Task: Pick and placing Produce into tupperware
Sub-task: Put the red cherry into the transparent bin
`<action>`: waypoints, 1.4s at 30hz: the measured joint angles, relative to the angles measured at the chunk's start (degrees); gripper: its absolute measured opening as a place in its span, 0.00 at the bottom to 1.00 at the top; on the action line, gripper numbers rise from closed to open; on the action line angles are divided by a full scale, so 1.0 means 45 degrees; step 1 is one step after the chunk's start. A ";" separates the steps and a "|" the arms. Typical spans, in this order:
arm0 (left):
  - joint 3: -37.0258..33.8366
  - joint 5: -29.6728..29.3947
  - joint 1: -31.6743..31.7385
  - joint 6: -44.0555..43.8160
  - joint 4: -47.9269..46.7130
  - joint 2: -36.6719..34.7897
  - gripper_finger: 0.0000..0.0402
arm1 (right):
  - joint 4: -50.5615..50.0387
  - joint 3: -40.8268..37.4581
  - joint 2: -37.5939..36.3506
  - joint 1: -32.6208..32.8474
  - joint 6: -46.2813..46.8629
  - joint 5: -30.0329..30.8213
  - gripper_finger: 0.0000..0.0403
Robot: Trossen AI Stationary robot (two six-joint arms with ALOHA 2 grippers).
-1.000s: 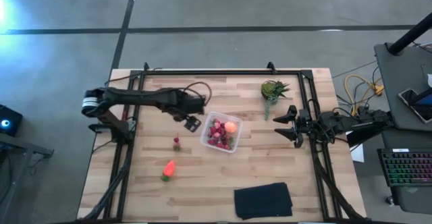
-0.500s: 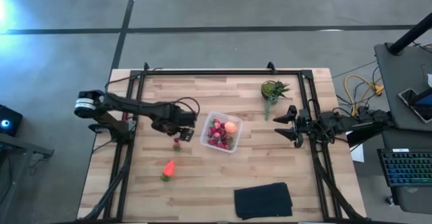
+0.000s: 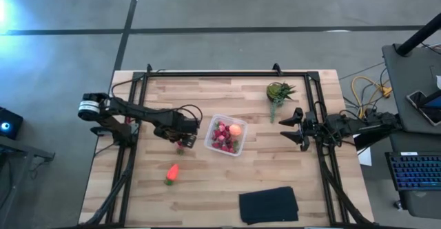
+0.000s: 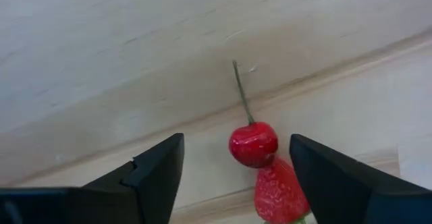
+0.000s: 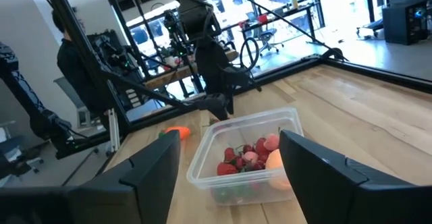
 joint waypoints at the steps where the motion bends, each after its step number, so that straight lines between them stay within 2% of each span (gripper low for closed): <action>1: -0.0040 0.0000 0.0000 0.0000 0.0049 0.0000 0.61 | -0.0009 0.0000 0.0005 0.0000 0.0000 -0.0004 0.61; 6: -0.0394 0.0007 -0.0005 -0.0005 0.0966 0.0005 0.51 | -0.0005 0.0002 0.0000 0.0000 0.0000 -0.0004 0.60; 18: -0.0742 0.0063 0.0000 0.0000 0.1038 0.0005 0.39 | -0.0005 0.0005 0.0000 0.0000 0.0000 -0.0001 0.60; 29: -0.0730 0.0178 0.0000 0.0005 0.1105 0.0005 0.23 | -0.0004 0.0000 0.0000 0.0000 0.0000 -0.0004 0.61; 42: -0.0288 0.0168 -0.0019 0.0556 0.1234 -0.0309 0.20 | 0.0000 0.0003 0.0005 0.0000 0.0000 -0.0002 0.61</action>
